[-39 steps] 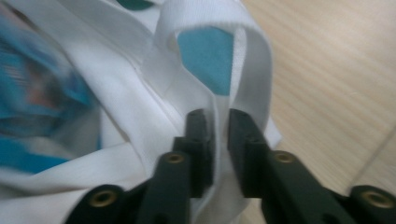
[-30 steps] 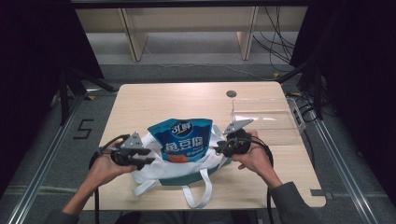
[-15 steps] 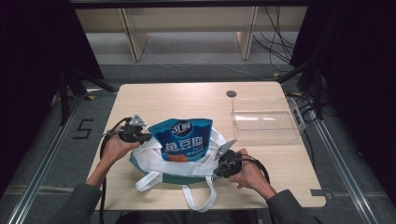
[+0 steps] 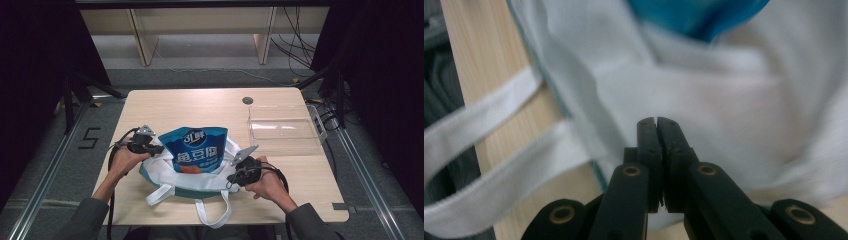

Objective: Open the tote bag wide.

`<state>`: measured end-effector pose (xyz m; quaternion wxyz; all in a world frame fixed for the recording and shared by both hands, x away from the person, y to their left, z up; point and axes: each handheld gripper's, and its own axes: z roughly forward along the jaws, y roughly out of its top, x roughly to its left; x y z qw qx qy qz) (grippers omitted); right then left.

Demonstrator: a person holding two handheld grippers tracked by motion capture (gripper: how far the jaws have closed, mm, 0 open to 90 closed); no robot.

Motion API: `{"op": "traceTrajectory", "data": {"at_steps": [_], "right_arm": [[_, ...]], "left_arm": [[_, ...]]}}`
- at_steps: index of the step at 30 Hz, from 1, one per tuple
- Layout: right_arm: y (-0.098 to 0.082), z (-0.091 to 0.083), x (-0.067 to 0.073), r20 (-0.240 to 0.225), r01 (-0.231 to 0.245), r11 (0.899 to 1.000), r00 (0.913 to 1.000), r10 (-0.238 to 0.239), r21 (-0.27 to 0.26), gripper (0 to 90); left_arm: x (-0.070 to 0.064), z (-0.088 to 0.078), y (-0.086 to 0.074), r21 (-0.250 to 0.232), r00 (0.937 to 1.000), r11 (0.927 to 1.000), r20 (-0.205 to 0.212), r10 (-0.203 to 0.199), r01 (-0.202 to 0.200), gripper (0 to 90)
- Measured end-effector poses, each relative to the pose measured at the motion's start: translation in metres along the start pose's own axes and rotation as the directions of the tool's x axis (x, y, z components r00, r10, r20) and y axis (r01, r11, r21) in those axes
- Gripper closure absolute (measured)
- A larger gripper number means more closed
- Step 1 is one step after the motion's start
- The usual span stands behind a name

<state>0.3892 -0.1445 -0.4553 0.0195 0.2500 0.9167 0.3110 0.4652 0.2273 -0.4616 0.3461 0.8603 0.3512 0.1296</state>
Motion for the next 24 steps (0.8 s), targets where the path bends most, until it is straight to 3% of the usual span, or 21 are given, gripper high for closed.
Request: {"op": "traceTrajectory", "data": {"at_steps": [1,2,3,6,7,9,14,15,16,17,19,23,24], "right_arm": [[0.003,-0.005,-0.002,0.023,0.002,1.0,0.9997,-0.002,-0.023,89.8],[0.006,-0.009,-0.007,0.061,0.045,0.997,0.9973,-0.041,-0.058,90.0],[0.008,-0.012,-0.008,0.071,0.02,0.997,0.9973,-0.015,-0.075,90.0],[0.015,-0.019,-0.018,0.128,0.025,0.994,0.9917,-0.012,-0.106,90.0],[0.017,-0.02,-0.021,0.127,0.0,0.995,0.9918,0.013,-0.101,90.0],[0.019,-0.017,-0.033,0.156,0.009,0.995,0.9877,0.006,-0.099,90.0],[0.017,-0.006,-0.056,0.183,-0.059,0.996,0.9806,0.071,-0.068,90.0],[0.015,-0.002,-0.06,0.195,-0.071,0.994,0.977,0.085,-0.079,90.0],[0.015,-0.001,-0.064,0.185,-0.085,0.994,0.9781,0.095,-0.064,90.0],[0.014,0.003,-0.067,0.183,-0.099,0.991,0.9764,0.114,-0.09,90.0],[0.013,0.005,-0.072,0.176,-0.105,0.991,0.9772,0.119,-0.082,90.0],[0.011,0.012,-0.079,0.159,-0.166,0.983,0.9714,0.176,-0.077,90.0],[0.01,0.015,-0.082,0.163,-0.14,0.988,0.9752,0.15,-0.07,90.0]], "left_arm": [[-0.003,-0.004,0.002,-0.009,1.0,0.9999,0.0,-0.006,0.006,86.6],[-0.005,-0.009,0.004,-0.023,1.0,0.9997,-0.001,0.0,0.0,86.4],[-0.007,-0.015,0.006,-0.034,1.0,0.9994,0.002,0.002,-0.002,86.1],[-0.016,-0.032,0.007,-0.059,0.9997,0.998,0.007,0.023,-0.022,85.5],[-0.018,-0.038,0.006,-0.055,0.9992,0.9978,0.012,0.038,-0.037,85.5],[-0.021,-0.043,0.001,-0.033,0.9987,0.9982,0.008,0.05,-0.05,85.5],[-0.012,-0.022,-0.022,0.027,0.9998,0.9994,-0.007,0.02,-0.02,87.6],[-0.009,-0.018,-0.025,0.056,0.9993,0.9978,-0.007,0.036,-0.035,88.2],[-0.008,-0.013,-0.028,0.057,0.9998,0.9982,-0.009,0.019,-0.019,88.7],[-0.006,-0.01,-0.03,0.057,0.9999,0.9983,-0.004,0.01,-0.01,89.0],[-0.004,-0.008,-0.029,0.062,0.9999,0.998,-0.003,0.012,-0.012,89.1],[-0.002,0.0,-0.031,0.07,1.0,0.9975,-0.004,0.0,0.0,89.2],[-0.002,0.002,-0.032,0.076,1.0,0.9971,-0.007,-0.003,0.003,89.3]]}}
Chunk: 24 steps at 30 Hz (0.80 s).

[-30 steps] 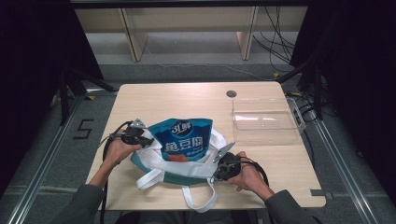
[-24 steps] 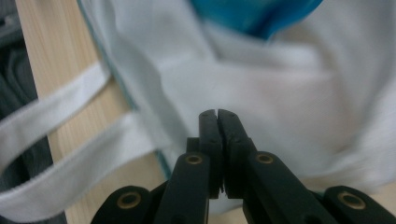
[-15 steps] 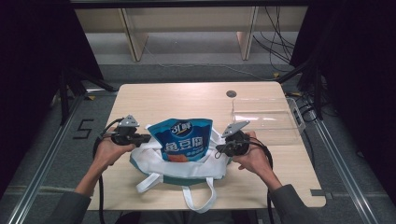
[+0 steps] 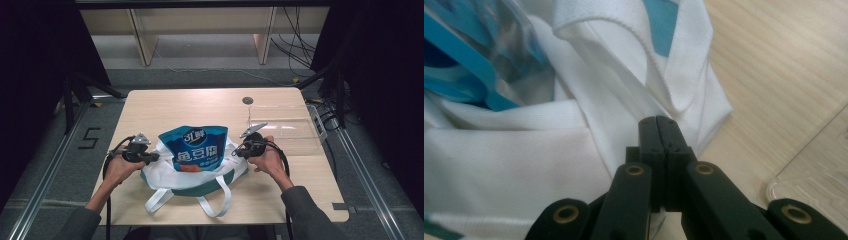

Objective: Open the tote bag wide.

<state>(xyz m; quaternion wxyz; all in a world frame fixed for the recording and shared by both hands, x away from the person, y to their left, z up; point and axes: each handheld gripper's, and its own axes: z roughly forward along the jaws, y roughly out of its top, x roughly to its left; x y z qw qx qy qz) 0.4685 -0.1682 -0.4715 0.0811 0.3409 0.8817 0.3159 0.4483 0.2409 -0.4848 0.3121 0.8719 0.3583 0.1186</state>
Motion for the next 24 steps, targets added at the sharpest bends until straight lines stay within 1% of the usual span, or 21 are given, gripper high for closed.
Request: {"op": "traceTrajectory", "data": {"at_steps": [1,3,4,5,6,7,8,9,10,11,12,13,14,15,16,17,19,20,21,23,24], "right_arm": [[-0.001,0.003,-0.001,-0.001,-0.008,1.0,1.0,0.008,-0.012,90.0],[0.0,0.003,-0.001,0.0,-0.014,1.0,0.9999,0.014,0.012,90.0],[0.001,0.003,-0.001,0.002,-0.023,1.0,0.9997,0.023,0.009,90.0],[0.0,0.003,-0.002,-0.003,-0.016,1.0,0.9999,0.016,0.007,90.0],[0.0,0.003,-0.001,-0.009,-0.026,1.0,0.9996,0.026,-0.004,90.0],[0.001,0.001,-0.001,-0.001,-0.007,1.0,1.0,0.007,0.0,90.0],[0.001,0.0,0.002,-0.005,-0.036,0.999,0.9993,0.036,0.001,90.0],[0.002,-0.002,0.002,-0.006,-0.023,1.0,0.9997,0.023,-0.004,90.0],[0.003,-0.005,0.004,-0.014,-0.043,0.999,0.999,0.043,-0.002,90.0],[0.002,-0.005,0.002,-0.022,-0.002,0.999,0.9997,0.001,-0.036,90.0],[0.003,-0.008,0.004,-0.029,-0.006,0.999,0.9996,0.005,-0.047,90.0],[0.003,-0.009,0.004,-0.014,0.046,0.996,0.9988,-0.047,-0.073,89.3],[0.005,-0.016,0.009,-0.041,0.003,0.998,0.9992,-0.006,-0.063,88.8],[0.006,-0.021,0.012,-0.037,0.013,0.998,0.9992,-0.016,-0.068,88.4],[0.007,-0.025,0.014,-0.045,0.009,0.996,0.9989,-0.013,-0.093,88.0],[0.008,-0.029,0.015,-0.041,0.028,0.993,0.9986,-0.033,-0.112,87.0],[0.009,-0.034,0.018,-0.043,0.015,0.995,0.9989,-0.02,-0.103,86.0],[0.01,-0.043,0.021,-0.045,0.008,0.995,0.9989,-0.012,-0.102,84.0],[0.011,-0.045,0.021,-0.047,0.022,0.993,0.9985,-0.028,-0.117,82.8],[0.01,-0.049,0.023,-0.033,0.025,0.992,0.999,-0.03,-0.124,80.6],[0.01,-0.052,0.021,-0.042,0.054,0.992,0.9974,-0.059,-0.112,79.2]], "left_arm": [[-0.002,0.003,-0.001,-0.004,0.9999,0.9999,-0.003,-0.016,0.016,89.3],[-0.001,0.004,-0.001,-0.008,0.9999,0.9999,-0.008,-0.015,0.015,89.3],[0.001,0.002,-0.001,0.001,1.0,1.0,0.004,0.002,-0.002,89.3],[0.001,0.002,-0.001,-0.011,0.9998,0.9997,0.008,-0.019,0.019,89.3],[0.001,-0.001,0.0,-0.01,0.9999,0.9998,0.002,-0.015,0.015,89.2],[0.0,-0.002,0.001,-0.012,0.9998,0.9998,0.007,-0.017,0.017,89.2],[-0.001,-0.005,0.002,-0.015,0.9999,0.9998,0.003,-0.012,0.012,88.9],[-0.001,-0.009,0.004,-0.015,1.0,0.9998,0.003,0.009,-0.009,87.7],[-0.002,-0.011,0.006,-0.045,1.0,0.999,0.006,-0.001,0.001,86.8],[-0.002,-0.015,0.008,-0.056,1.0,0.9984,0.003,0.003,-0.003,86.4],[-0.005,-0.017,0.01,-0.082,0.9997,0.9964,0.006,-0.023,0.024,85.9],[-0.007,-0.02,0.012,-0.097,0.9991,0.9945,0.013,-0.039,0.04,85.3],[-0.009,-0.024,0.013,-0.108,0.9991,0.9935,0.024,-0.035,0.037,85.0],[-0.011,-0.027,0.015,-0.119,0.9989,0.9922,0.032,-0.034,0.037,85.0],[-0.014,-0.031,0.016,-0.127,0.9985,0.9912,0.045,-0.032,0.037,84.8],[-0.015,-0.036,0.017,-0.128,0.9984,0.9914,0.052,-0.021,0.027,84.2],[-0.017,-0.04,0.018,-0.137,0.998,0.9902,0.06,-0.019,0.027,83.5],[-0.022,-0.048,0.019,-0.154,0.9962,0.9871,0.081,-0.031,0.044,82.9],[-0.022,-0.048,0.019,-0.154,0.9962,0.9871,0.081,-0.031,0.044,82.1],[-0.029,-0.06,0.017,-0.173,0.9963,0.9843,0.083,-0.019,0.034,79.6],[-0.032,-0.063,0.016,-0.188,0.996,0.9815,0.087,-0.018,0.034,77.8]]}}
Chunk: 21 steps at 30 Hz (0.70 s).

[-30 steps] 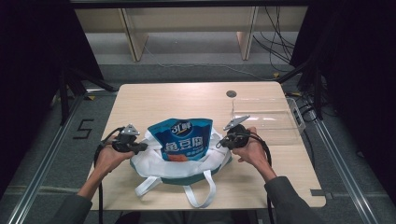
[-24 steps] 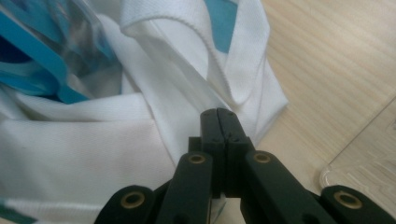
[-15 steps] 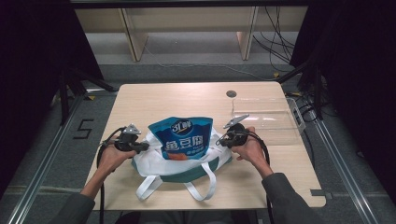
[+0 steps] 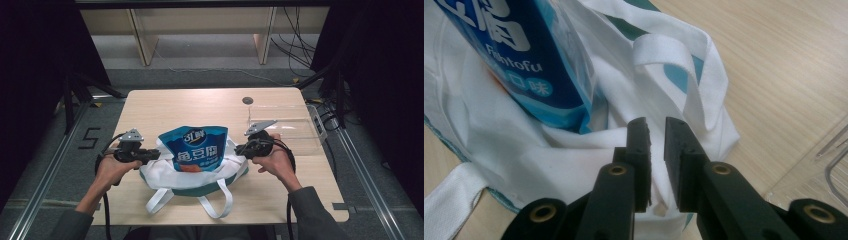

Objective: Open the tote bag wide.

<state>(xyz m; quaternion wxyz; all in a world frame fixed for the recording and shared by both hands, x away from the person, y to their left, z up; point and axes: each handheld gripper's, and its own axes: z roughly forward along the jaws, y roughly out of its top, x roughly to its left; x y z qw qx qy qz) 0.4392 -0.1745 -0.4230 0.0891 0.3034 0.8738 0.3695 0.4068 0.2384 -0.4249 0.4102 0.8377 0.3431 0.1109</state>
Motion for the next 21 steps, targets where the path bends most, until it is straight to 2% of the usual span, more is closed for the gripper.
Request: {"op": "traceTrajectory", "data": {"at_steps": [1,2,3,4,5,7,8,9,10,12,13,14,15,16,17,18,19,20,21], "right_arm": [[-0.001,0.0,0.003,0.011,-0.029,0.999,0.9995,0.029,-0.013,77.5],[-0.002,-0.001,0.004,0.025,-0.034,0.999,0.9991,0.034,-0.007,75.7],[-0.002,-0.004,0.004,0.021,-0.025,1.0,0.9995,0.025,0.014,73.4],[-0.002,-0.004,0.005,0.028,-0.014,1.0,0.9995,0.014,0.012,70.6],[-0.004,-0.001,0.005,0.048,-0.012,1.0,0.9988,0.012,-0.009,67.7],[-0.004,-0.004,0.007,0.05,-0.029,1.0,0.9983,0.029,-0.003,62.6],[-0.005,-0.005,0.006,0.044,-0.026,1.0,0.9987,0.026,-0.003,59.8],[-0.005,-0.006,0.006,0.052,-0.026,1.0,0.9983,0.026,0.002,56.8],[-0.005,-0.006,0.006,0.046,-0.007,1.0,0.9989,0.007,-0.005,54.3],[-0.006,-0.009,0.008,0.068,-0.028,1.0,0.9973,0.029,-0.007,50.7],[-0.006,-0.011,0.007,0.066,-0.027,1.0,0.9975,0.026,0.012,48.7],[-0.006,-0.011,0.007,0.065,-0.023,1.0,0.9976,0.022,0.012,47.0],[-0.007,-0.011,0.009,0.078,-0.036,0.999,0.9963,0.036,0.002,45.6],[-0.007,-0.013,0.007,0.068,-0.02,1.0,0.9975,0.018,0.017,44.1],[-0.007,-0.014,0.009,0.07,-0.037,0.999,0.9969,0.035,0.02,44.1],[-0.008,-0.014,0.009,0.064,-0.025,1.0,0.9977,0.024,0.018,40.9],[-0.008,-0.014,0.009,0.064,-0.025,1.0,0.9977,0.024,0.018,40.9],[-0.009,-0.013,0.008,0.069,0.006,1.0,0.9976,-0.006,0.003,37.9],[-0.009,-0.013,0.008,0.07,0.008,1.0,0.9975,-0.008,0.007,37.0]], "left_arm": [[-0.003,-0.004,-0.001,-0.005,0.9999,0.9999,0.005,-0.012,0.012,75.9],[-0.005,-0.009,-0.002,0.003,0.9999,0.9998,-0.002,0.017,-0.017,72.9],[-0.007,-0.013,-0.004,-0.004,0.9998,0.9998,-0.001,0.018,-0.018,69.4],[-0.01,-0.017,-0.006,-0.007,0.9999,0.9999,0.004,0.014,-0.014,66.1],[-0.012,-0.019,-0.009,-0.024,0.9999,0.9997,0.01,-0.008,0.009,62.4],[-0.015,-0.025,-0.014,-0.029,0.9997,0.9993,0.007,-0.022,0.022,56.5],[-0.014,-0.029,-0.017,-0.009,1.0,0.9999,0.005,0.006,-0.006,53.0],[-0.016,-0.031,-0.02,-0.009,1.0,1.0,-0.008,0.003,-0.003,49.4],[-0.019,-0.032,-0.024,-0.023,0.9997,0.9995,-0.005,-0.023,0.023,46.3],[-0.021,-0.036,-0.028,-0.009,0.9997,0.9998,-0.018,-0.015,0.015,41.3],[-0.024,-0.035,-0.03,-0.028,0.9991,0.999,-0.021,-0.036,0.035,39.5],[-0.023,-0.038,-0.031,0.005,0.9997,0.9999,-0.021,-0.011,0.011,36.4],[-0.026,-0.038,-0.033,-0.01,0.9991,0.9994,-0.023,-0.035,0.034,34.7],[-0.028,-0.037,-0.034,-0.025,0.9989,0.9991,-0.031,-0.035,0.034,33.6],[-0.028,-0.037,-0.034,-0.025,0.9989,0.9991,-0.031,-0.035,0.034,32.0],[-0.031,-0.039,-0.037,0.002,0.9989,0.9996,-0.036,-0.028,0.028,30.5],[-0.031,-0.039,-0.037,0.002,0.9989,0.9996,-0.036,-0.028,0.028,29.4],[-0.034,-0.04,-0.04,0.009,0.9981,0.9998,-0.059,-0.019,0.019,28.7],[-0.035,-0.042,-0.041,0.024,0.9983,0.9997,-0.058,-0.007,0.008,28.2]]}}
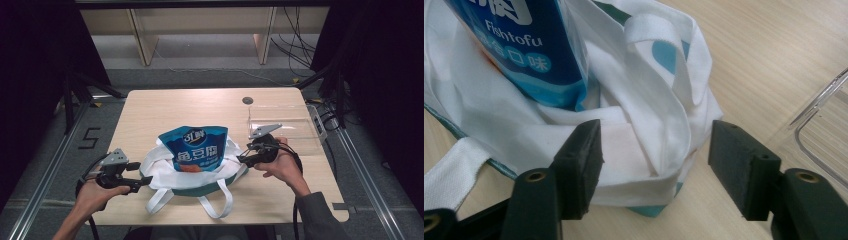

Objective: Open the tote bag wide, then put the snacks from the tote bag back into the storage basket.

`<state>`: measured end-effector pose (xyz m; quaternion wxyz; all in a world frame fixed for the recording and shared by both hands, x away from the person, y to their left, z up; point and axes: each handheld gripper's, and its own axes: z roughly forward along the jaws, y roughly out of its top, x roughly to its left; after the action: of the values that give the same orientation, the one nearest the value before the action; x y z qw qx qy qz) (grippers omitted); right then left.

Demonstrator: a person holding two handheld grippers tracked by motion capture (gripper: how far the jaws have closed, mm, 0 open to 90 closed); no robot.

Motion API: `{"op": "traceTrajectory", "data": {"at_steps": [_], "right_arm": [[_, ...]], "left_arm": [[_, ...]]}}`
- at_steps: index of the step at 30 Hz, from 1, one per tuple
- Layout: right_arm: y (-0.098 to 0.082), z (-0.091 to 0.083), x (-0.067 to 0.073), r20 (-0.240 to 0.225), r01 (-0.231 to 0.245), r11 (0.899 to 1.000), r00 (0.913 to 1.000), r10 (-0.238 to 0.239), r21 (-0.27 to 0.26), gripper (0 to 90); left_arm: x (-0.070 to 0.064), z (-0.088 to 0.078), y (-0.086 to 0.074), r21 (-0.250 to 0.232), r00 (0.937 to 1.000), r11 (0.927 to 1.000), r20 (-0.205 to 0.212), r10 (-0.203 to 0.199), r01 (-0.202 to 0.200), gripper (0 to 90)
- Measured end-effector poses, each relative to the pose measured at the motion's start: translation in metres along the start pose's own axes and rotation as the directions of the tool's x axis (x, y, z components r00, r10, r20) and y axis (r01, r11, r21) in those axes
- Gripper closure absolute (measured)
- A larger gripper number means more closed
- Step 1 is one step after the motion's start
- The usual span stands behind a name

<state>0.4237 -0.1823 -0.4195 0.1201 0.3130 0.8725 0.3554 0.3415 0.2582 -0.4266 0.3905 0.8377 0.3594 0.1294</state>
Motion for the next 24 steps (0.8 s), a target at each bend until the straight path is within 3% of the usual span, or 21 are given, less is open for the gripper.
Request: {"op": "traceTrajectory", "data": {"at_steps": [3,6,9,10,11,12,13,15,16,17,18,19,20,24], "right_arm": [[0.0,-0.002,0.002,-0.003,-0.021,0.999,0.9998,0.021,0.031,35.1],[0.001,-0.002,0.001,-0.005,0.01,0.999,0.9999,-0.009,0.032,34.3],[0.001,-0.002,0.002,0.002,0.002,0.999,1.0,-0.002,0.036,33.7],[0.001,-0.002,0.003,0.015,0.001,1.0,0.9999,-0.001,0.015,33.1],[0.002,-0.004,0.003,0.015,0.011,1.0,0.9998,-0.011,0.029,32.7],[0.003,-0.006,0.003,0.002,0.011,0.999,0.9999,-0.011,0.038,32.4],[0.003,-0.004,0.005,0.009,0.005,1.0,0.9999,-0.005,0.015,32.2],[0.005,-0.008,0.003,0.005,0.022,0.999,0.9997,-0.022,0.029,31.8],[0.004,-0.007,0.005,0.023,0.02,1.0,0.9995,-0.02,0.005,31.7],[0.005,-0.008,0.005,0.006,0.023,1.0,0.9997,-0.024,0.011,31.8],[0.005,-0.008,0.005,0.006,0.03,0.999,0.9995,-0.03,0.017,31.8],[0.006,-0.009,0.005,0.011,0.04,0.999,0.9991,-0.041,0.019,31.8],[0.007,-0.011,0.004,0.0,0.046,0.999,0.9989,-0.046,0.024,31.8],[0.011,-0.015,0.004,0.007,0.06,0.998,0.9982,-0.06,0.021,31.5]], "left_arm": [[-0.007,-0.001,-0.005,-0.013,0.9994,0.9996,-0.026,-0.024,0.023,27.2],[-0.011,-0.003,-0.008,-0.009,0.9992,0.9999,-0.04,-0.008,0.007,26.0],[-0.013,-0.005,-0.011,-0.005,0.9992,1.0,-0.038,-0.007,0.006,24.7],[-0.014,-0.006,-0.013,0.007,0.9993,1.0,-0.037,0.002,-0.001,23.9],[-0.015,-0.007,-0.015,0.018,0.9994,0.9998,-0.035,-0.001,0.002,23.0],[-0.017,-0.006,-0.017,0.006,0.9986,0.9996,-0.044,-0.029,0.029,22.9],[-0.017,-0.008,-0.018,0.027,0.9988,0.9996,-0.048,0.005,-0.003,22.9],[-0.02,-0.007,-0.021,0.008,0.9981,0.9993,-0.05,-0.036,0.036,22.5],[-0.02,-0.007,-0.023,-0.008,0.9981,0.9995,-0.054,-0.032,0.031,22.2],[-0.019,-0.009,-0.023,0.011,0.9985,0.9998,-0.052,-0.016,0.016,22.0],[-0.021,-0.009,-0.024,0.003,0.9981,0.9995,-0.054,-0.031,0.032,21.5],[-0.02,-0.01,-0.025,0.005,0.9988,0.9997,-0.044,-0.022,0.022,20.6],[-0.023,-0.01,-0.026,0.008,0.9979,0.9987,-0.041,-0.05,0.05,20.4],[-0.025,-0.011,-0.03,0.026,0.9988,0.9995,-0.045,-0.016,0.017,20.4]]}}
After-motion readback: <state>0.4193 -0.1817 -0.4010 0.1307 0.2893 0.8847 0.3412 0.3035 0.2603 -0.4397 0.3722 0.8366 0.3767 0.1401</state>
